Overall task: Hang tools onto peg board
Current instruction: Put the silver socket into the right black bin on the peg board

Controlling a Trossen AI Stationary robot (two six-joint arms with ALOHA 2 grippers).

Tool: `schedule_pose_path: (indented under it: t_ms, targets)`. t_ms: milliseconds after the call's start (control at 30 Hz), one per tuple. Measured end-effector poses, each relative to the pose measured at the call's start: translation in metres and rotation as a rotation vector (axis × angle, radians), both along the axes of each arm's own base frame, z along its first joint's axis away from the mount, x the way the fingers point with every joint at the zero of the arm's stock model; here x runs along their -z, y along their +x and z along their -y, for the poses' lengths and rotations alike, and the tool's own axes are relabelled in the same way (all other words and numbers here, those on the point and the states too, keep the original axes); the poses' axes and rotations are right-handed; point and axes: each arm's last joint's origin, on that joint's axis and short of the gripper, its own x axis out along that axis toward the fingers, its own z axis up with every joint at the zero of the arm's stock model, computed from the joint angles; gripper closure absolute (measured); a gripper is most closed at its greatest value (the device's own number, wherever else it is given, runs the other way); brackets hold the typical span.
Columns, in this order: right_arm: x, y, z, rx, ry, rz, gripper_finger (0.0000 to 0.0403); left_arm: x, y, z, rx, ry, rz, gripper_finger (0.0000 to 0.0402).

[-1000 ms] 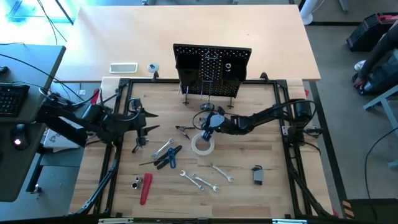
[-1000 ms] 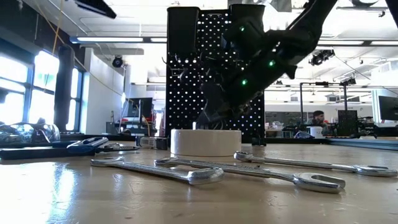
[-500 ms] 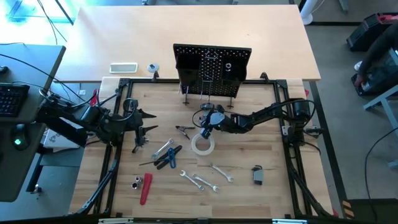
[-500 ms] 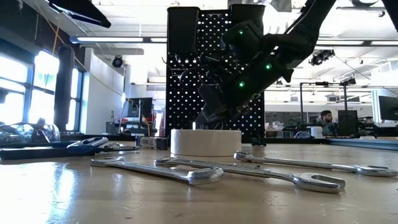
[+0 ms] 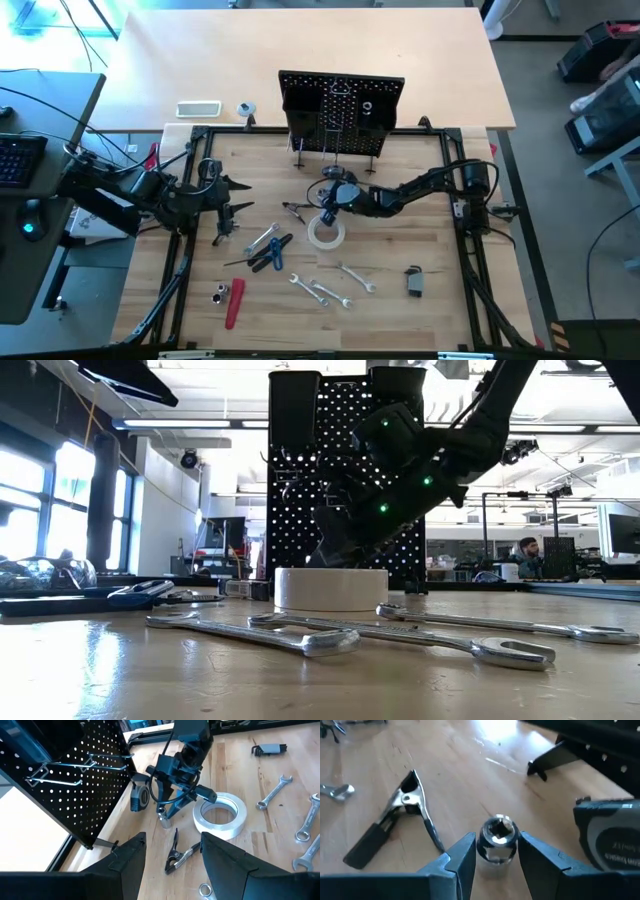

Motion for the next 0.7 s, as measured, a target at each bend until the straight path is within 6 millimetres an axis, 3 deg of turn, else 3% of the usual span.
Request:
schedule_pose_path:
  t_ms: [233,500,700]
  targets:
    - [-0.0015,0.0009,0.0025,-0.009,-0.01,0.013,0.0265,-0.0005,0.0003,0.0001,-0.001,-0.002,0.006,0.022]
    - [-0.0021,0.0011,0.0049,-0.02,-0.015,0.016,0.0322,-0.0006,0.0004,0.0001,-0.002,-0.002,0.007,0.022]
    - [-0.0019,0.0014,0.0006,-0.029,-0.016,0.014,0.0322,-0.0006,0.0004,0.0001,-0.002,-0.003,0.008,0.022]
